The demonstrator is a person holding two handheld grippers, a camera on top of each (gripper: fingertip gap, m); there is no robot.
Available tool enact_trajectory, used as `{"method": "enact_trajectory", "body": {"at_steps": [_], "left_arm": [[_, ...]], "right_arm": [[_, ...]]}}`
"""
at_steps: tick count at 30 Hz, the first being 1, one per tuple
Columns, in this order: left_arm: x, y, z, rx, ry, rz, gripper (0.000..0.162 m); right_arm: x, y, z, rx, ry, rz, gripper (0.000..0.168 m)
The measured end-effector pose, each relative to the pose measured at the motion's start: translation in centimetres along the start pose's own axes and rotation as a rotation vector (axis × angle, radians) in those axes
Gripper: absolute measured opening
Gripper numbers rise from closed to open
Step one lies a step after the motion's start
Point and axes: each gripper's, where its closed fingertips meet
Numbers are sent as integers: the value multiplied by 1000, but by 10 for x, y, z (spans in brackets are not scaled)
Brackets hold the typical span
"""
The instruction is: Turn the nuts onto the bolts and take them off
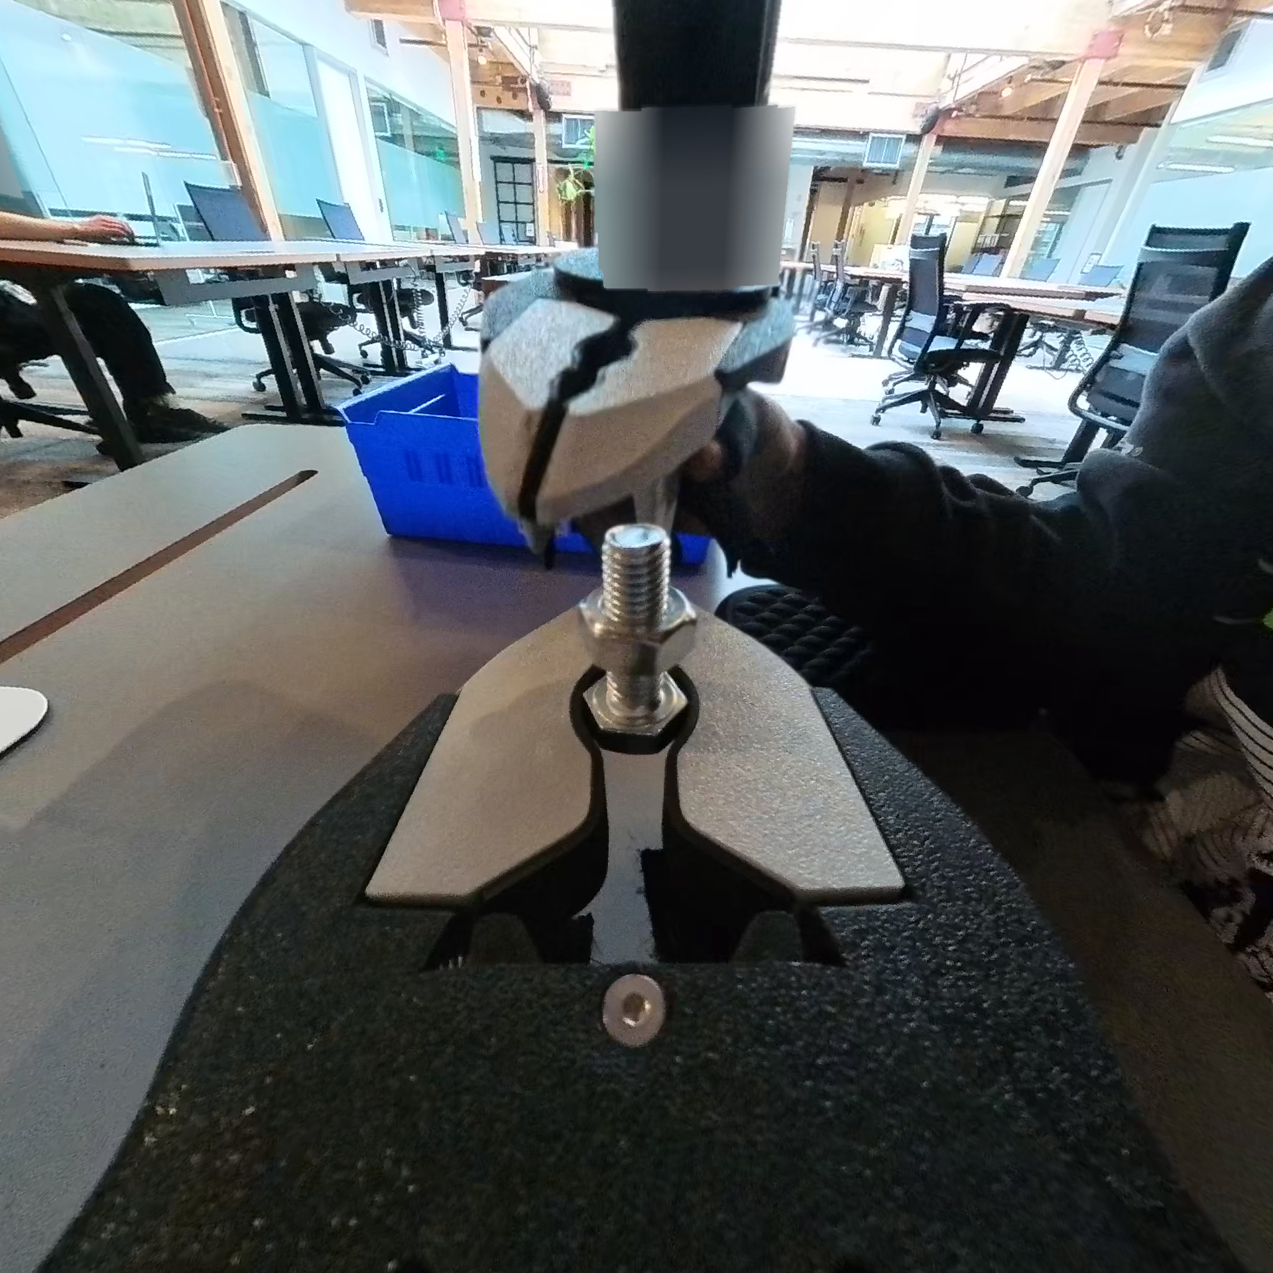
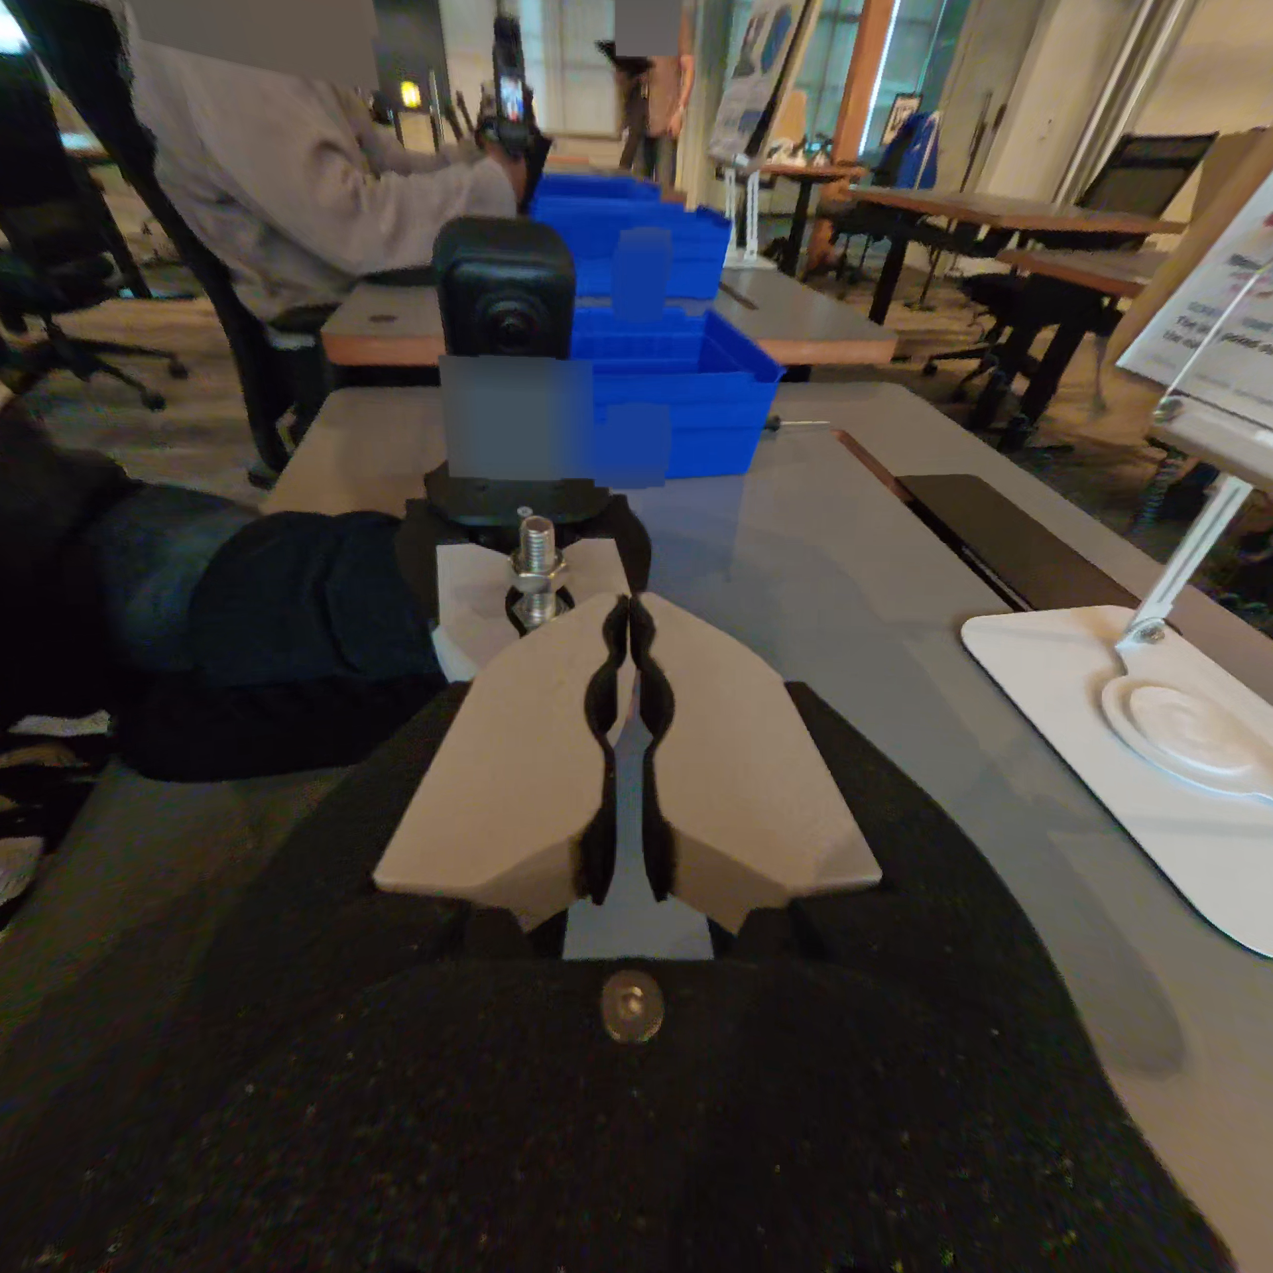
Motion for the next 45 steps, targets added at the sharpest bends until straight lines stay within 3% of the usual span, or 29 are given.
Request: {"method": "enact_trajectory", "body": {"at_steps": [2, 6, 8, 13, 15, 17, 25, 30, 31, 32, 35, 39, 45], "left_arm": [[0, -2, -1, -8, -1, 2, 13], [1, -4, -2, -18, -9, 2, 12], [2, -4, -2, -23, -11, 0, 12], [2, -4, -2, -18, -10, 0, 13], [1, -1, 0, -3, -9, 3, 13], [0, -1, 0, -5, -6, 2, 13], [2, -3, -2, -15, -13, -2, 12], [2, -2, -1, -6, -13, 1, 13], [2, -1, 0, 3, -14, 3, 13], [1, 0, 1, 7, -11, 1, 13], [1, -1, 0, 2, -11, 0, 13], [3, -3, -2, -12, -16, -4, 12], [3, -2, -1, -4, -19, 0, 13]], "right_arm": [[-3, 4, 5, 28, 35, -18, 1], [-21, -2, -10, -21, 101, 2, 28], [-26, -8, -20, -55, 101, 23, 32], [-19, -11, -18, -74, 67, 17, 28], [-6, -6, -7, -40, 16, 2, 5], [-4, -2, 1, -7, 20, -12, 1], [-28, -10, -22, -72, 100, 16, 32], [-20, -10, -16, -71, 68, 6, 23], [-13, -7, -11, -52, 33, 0, 7], [-7, -3, -6, -21, 9, -10, 2], [-8, 2, 0, 13, 42, -39, 7], [-24, -6, -15, -45, 91, -4, 26], [-21, -10, -16, -71, 74, -2, 24]]}}
Point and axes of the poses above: each gripper's, where its closed fingertips meet, z back along the fingers, y out of its top, x = y × z across the jaws, and after that the axes turned 14 degrees about -z, right-handed
